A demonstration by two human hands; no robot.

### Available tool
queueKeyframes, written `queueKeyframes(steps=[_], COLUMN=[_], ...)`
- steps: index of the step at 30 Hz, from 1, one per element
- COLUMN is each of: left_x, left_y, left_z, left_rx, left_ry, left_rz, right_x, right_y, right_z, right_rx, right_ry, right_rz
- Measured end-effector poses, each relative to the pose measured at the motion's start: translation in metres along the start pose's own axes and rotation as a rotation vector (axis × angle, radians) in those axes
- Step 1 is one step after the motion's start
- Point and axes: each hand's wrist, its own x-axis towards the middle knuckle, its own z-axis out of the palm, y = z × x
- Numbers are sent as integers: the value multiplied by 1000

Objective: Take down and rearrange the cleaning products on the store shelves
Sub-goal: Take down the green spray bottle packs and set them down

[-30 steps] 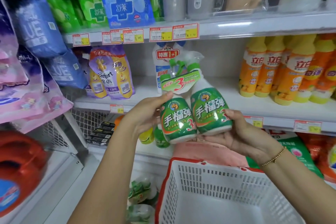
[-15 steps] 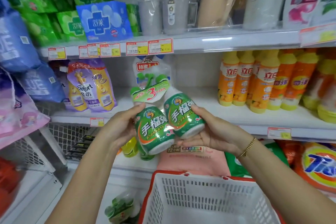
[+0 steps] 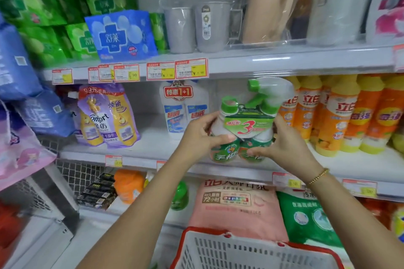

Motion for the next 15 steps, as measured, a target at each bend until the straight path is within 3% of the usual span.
queueKeyframes(steps=[4, 9, 15], left_x=[27, 40, 50], left_y=[-18, -50, -104], left_z=[9, -3, -43], left_rx=[84, 426, 574], left_ry=[39, 53, 331], left_rz=[30, 59, 3], right_x=[14, 32, 66], right_y=[19, 39, 58], right_z=[10, 35, 59], right_rx=[-27, -92, -89], right_ry=[118, 140, 151], right_rz=[1, -3, 124])
